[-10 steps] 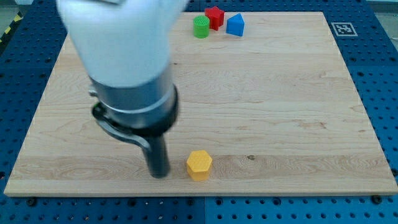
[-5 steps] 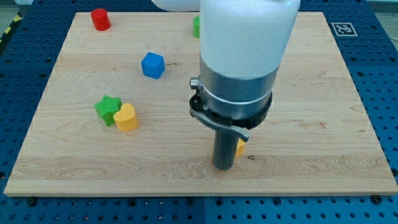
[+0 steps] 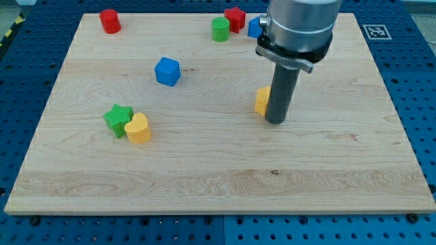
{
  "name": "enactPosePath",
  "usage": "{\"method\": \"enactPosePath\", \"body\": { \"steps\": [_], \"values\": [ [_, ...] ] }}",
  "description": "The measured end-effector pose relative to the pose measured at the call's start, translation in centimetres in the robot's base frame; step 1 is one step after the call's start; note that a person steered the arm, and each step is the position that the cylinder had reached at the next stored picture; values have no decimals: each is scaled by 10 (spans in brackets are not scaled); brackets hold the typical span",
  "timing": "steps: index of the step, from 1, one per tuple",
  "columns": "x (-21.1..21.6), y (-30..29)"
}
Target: Slide the yellow hexagon towards the top right
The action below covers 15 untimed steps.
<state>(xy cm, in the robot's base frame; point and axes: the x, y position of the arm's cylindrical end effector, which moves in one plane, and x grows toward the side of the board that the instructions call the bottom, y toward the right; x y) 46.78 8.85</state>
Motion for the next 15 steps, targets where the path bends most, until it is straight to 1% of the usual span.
{"method": "enactPosePath", "body": {
  "steps": [1,3,4,6,7,8,9,10,12,13,14,15],
  "values": [
    [-4,-18],
    [-46,-24],
    [-59,-40],
    [-86,-45],
    [-95,-33],
    [-95,-3],
    [-108,23],
    [-130,32],
    [-156,79],
    [-170,87],
    [-179,87],
    [-197,79]
  ]
}}
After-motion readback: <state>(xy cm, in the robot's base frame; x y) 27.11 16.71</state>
